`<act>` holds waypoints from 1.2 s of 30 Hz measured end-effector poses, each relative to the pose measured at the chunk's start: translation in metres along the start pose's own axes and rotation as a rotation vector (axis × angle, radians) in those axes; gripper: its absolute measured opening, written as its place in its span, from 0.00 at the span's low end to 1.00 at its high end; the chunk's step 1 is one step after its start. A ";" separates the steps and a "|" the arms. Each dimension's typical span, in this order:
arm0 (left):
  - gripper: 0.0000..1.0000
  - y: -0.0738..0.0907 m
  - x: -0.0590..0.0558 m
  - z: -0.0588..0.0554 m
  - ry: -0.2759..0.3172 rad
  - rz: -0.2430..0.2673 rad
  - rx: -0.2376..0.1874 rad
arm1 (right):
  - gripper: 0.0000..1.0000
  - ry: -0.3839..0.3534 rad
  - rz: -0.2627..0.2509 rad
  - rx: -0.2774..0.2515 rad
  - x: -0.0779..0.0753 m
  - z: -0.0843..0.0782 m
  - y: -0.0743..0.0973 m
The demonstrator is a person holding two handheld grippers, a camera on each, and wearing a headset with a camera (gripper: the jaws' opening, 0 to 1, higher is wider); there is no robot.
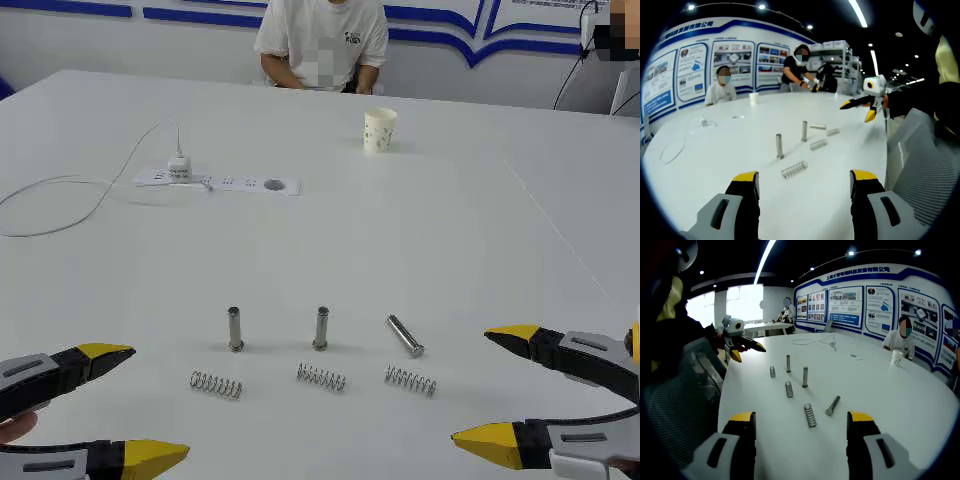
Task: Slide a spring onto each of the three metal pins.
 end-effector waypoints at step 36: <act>0.76 -0.008 0.002 -0.003 0.006 -0.009 0.000 | 0.65 -0.036 -0.065 0.016 -0.009 0.004 -0.001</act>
Point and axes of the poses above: the centre of the closed fingertips' face, and the gripper's own axes: y roughly backward along the fingers, x roughly to its left, z roughly out of its top, the point moved 9 cm from there along y, roughly backward along the fingers
